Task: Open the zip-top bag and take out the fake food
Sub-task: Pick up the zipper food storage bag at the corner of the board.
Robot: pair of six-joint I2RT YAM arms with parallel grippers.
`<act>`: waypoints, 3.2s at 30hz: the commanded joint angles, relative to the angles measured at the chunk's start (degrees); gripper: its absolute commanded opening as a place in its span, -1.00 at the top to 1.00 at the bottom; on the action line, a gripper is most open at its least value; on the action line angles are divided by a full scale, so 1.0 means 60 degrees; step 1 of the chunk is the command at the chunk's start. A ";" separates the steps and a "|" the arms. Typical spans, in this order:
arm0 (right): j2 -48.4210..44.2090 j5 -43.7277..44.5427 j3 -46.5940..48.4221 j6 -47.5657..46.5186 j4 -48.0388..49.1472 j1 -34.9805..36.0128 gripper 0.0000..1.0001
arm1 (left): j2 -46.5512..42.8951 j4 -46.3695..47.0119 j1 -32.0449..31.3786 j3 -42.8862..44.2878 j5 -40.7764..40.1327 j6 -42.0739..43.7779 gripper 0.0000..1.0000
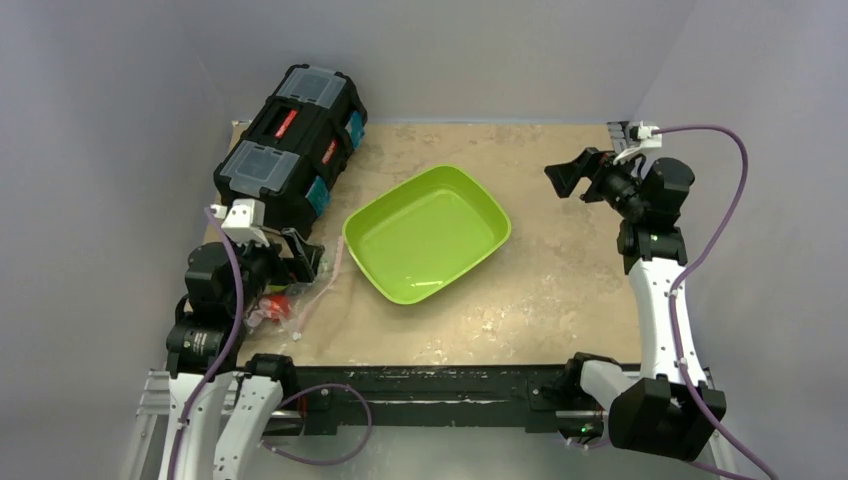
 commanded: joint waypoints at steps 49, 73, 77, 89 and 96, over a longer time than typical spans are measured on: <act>0.0778 -0.5239 -0.0043 -0.7468 -0.3524 -0.0008 -0.98 | 0.7913 -0.3811 -0.6074 0.1940 -0.8038 -0.3009 -0.29; 0.0169 -0.5453 -0.0204 -0.7161 -0.3270 -0.0015 -0.98 | 0.8480 -0.3644 -0.6273 0.0792 -0.8537 -0.4108 0.72; 0.0143 -0.5486 -0.0219 -0.7117 -0.3235 -0.0024 -0.98 | 0.8259 -0.3800 -0.6284 0.0768 -0.8593 -0.4151 1.00; 0.0274 -0.5413 -0.0248 -0.7117 -0.3218 -0.0024 -0.98 | 0.6081 -0.4854 -0.6272 0.1903 -0.8594 -0.3391 1.00; 0.0376 -0.5383 -0.0265 -0.7149 -0.3204 -0.0017 -0.98 | 0.5444 -0.5249 -0.6274 0.2855 -0.9007 -0.2459 1.00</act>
